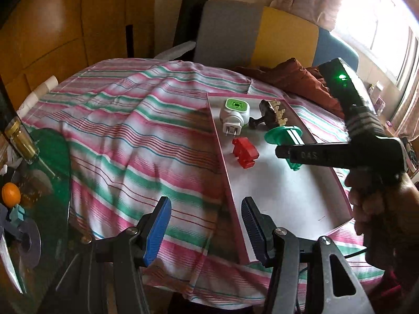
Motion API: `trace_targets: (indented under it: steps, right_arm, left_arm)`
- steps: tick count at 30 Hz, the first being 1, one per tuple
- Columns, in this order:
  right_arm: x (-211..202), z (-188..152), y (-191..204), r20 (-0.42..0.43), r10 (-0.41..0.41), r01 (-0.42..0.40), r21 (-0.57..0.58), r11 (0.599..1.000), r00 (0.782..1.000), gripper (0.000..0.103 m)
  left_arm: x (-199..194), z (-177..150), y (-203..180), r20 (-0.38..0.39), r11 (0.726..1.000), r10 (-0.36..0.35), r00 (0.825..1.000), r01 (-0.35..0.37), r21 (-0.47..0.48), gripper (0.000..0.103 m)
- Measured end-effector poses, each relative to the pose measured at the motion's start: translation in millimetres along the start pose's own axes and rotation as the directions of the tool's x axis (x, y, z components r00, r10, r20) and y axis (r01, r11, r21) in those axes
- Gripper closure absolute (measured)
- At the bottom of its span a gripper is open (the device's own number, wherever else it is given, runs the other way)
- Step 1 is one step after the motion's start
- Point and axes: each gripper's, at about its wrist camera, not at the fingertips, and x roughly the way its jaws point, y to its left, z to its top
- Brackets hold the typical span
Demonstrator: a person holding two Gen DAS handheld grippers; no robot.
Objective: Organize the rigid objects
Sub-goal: 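Lower the teal spool piece into the tray and open the right gripper, then move the right gripper back to the remaining toys beside the tray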
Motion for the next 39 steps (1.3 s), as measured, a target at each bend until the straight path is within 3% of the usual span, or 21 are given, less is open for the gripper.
trace_targets:
  steps: [14, 16, 17, 20, 23, 39]
  right_arm:
    - [21, 7, 0, -0.014, -0.046, 0.046, 0.009, 0.999, 0.999, 0.072]
    - [20, 7, -1, -0.019, -0.052, 0.052, 0.009, 0.999, 0.998, 0.064]
    - [19, 7, -2, -0.021, -0.059, 0.059, 0.011, 0.998, 0.998, 0.054]
    - [11, 4, -2, 0.012, -0.046, 0.046, 0.015, 0.999, 0.999, 0.052]
    - [2, 0, -5, 0.037, -0.043, 0.042, 0.014, 0.999, 0.998, 0.043]
    - [-50, -20, -6, 0.19, -0.058, 0.063, -0.02, 0.998, 0.98, 0.034]
  left_arm:
    - [-2, -1, -2, 0.003, 1.0, 0.013, 1.0, -0.013, 0.009, 0.047]
    - [-5, 0, -2, 0.011, 1.0, 0.017, 1.0, -0.017, 0.011, 0.047]
    - [-6, 1, -2, 0.014, 1.0, 0.019, 1.0, -0.019, 0.01, 0.047]
    - [-7, 1, -3, 0.019, 0.999, 0.04, 0.999, -0.04, 0.018, 0.047]
    - [-6, 1, -4, 0.014, 0.999, 0.039, 0.999, -0.039, 0.016, 0.047]
    - [-9, 0, -21, 0.011, 0.999, -0.002, 1.0, 0.002, 0.045, 0.047]
